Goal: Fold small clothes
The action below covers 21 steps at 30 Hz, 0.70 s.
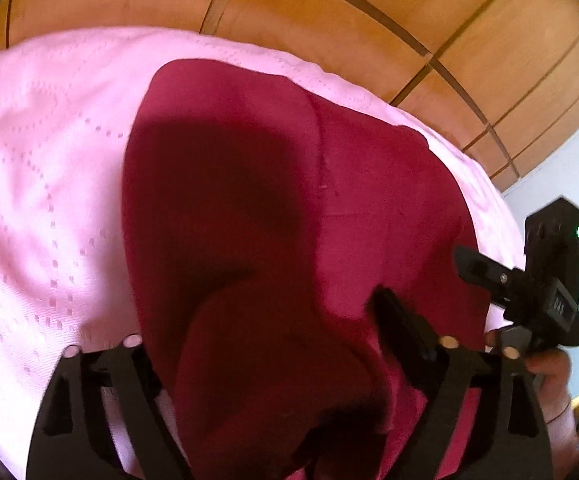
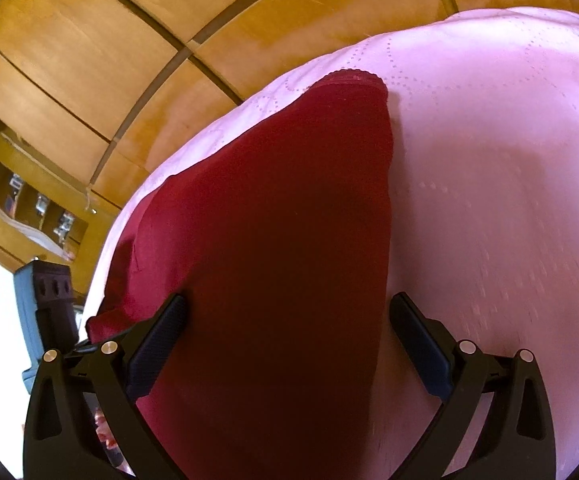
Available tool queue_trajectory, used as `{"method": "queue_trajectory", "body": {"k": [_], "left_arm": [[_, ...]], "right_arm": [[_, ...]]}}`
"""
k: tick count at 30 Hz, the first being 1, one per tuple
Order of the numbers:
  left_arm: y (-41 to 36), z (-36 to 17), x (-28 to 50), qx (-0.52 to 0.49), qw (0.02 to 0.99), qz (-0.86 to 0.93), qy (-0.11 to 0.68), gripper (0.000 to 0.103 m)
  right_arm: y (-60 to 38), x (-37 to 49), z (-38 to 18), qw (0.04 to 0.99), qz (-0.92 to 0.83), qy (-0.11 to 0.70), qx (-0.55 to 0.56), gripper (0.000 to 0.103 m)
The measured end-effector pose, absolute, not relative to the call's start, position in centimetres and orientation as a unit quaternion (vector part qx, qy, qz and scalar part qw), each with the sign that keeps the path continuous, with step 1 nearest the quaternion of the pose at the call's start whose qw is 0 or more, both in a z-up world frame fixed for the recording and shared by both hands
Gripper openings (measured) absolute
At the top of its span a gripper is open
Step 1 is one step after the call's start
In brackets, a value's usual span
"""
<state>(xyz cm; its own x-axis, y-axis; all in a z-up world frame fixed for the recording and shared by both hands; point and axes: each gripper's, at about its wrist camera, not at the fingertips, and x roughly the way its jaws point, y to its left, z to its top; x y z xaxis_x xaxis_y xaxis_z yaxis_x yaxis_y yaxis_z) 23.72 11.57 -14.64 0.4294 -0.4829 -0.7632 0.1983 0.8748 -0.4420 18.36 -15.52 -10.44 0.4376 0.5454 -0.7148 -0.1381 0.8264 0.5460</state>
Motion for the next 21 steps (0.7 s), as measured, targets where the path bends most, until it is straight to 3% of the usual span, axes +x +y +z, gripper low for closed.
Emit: {"method": "queue_trajectory", "body": {"k": [3,4,8,15,21], "left_arm": [[11.2,-14.1,23.2,-0.144,0.838,-0.204,0.485,0.064],[10.9,-13.8,22.9,-0.136,0.844,-0.204,0.477,0.06],[10.0,-12.6,21.5,-0.103,0.868,-0.19,0.447,0.05],[10.0,-10.7,19.0,-0.114,0.89,-0.187,0.399,0.043],[8.5,-8.8,16.3,-0.088,0.902,-0.197,0.373,0.039]], "right_arm": [[-15.3,18.1,-10.2,0.827,0.213,0.482,0.195,0.099],[-15.1,17.9,-10.0,0.83,0.216,0.478,0.189,0.093],[-13.8,16.4,-8.7,0.853,0.224,0.449,0.143,0.087],[-14.1,13.8,-6.5,0.875,0.225,0.4,0.151,0.085],[-14.6,10.6,-4.0,0.896,0.226,0.36,0.125,0.076]]}}
